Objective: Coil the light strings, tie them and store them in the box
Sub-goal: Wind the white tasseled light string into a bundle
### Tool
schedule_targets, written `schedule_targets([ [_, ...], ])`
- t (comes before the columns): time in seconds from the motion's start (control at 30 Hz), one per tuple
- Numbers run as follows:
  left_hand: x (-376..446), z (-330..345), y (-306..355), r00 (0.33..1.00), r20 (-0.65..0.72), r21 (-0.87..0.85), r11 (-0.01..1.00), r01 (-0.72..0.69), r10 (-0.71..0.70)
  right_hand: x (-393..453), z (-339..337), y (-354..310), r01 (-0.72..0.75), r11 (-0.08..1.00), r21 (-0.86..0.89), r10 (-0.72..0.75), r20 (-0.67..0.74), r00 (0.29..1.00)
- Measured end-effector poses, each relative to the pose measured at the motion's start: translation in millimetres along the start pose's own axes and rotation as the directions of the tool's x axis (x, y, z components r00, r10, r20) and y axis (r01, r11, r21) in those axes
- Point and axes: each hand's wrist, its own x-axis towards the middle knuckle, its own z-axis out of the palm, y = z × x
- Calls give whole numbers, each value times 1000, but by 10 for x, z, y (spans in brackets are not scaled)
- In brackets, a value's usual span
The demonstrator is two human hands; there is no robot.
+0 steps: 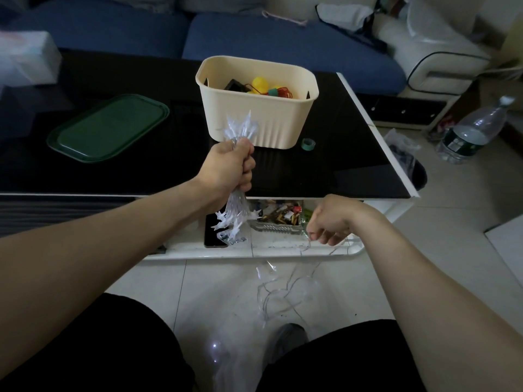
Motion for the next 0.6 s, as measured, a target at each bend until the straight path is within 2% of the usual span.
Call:
schedule_targets([
  [0.07,-3,-3,5,1000,-7,-3,1000,-1,1,56,-29,0,-39,985,-171,30,-52,998],
  [0.13,-7,5,14,1000,-3,-9,1000,0,0,28,-18,-56,9,956,-293,-33,-78,996],
  [0.2,-7,18,21,1000,12,-30,1000,3,-3,-21,46,-122,166,973,-163,-172,-26,985],
  [0.27,-7,31,29,1000,29,-65,998,9,-7,-101,159,-205,327,943,66,-332,72,941],
  [0.3,-9,37,34,999,34,-87,996,14,-11,-127,214,-246,372,922,110,-383,115,916],
  [0.43,-11,32,55,1000,19,-168,985,27,-25,-92,372,-363,428,901,64,-433,134,891],
  [0.6,-10,21,99,998,3,-237,969,69,-70,22,518,-381,438,884,165,-455,81,887],
])
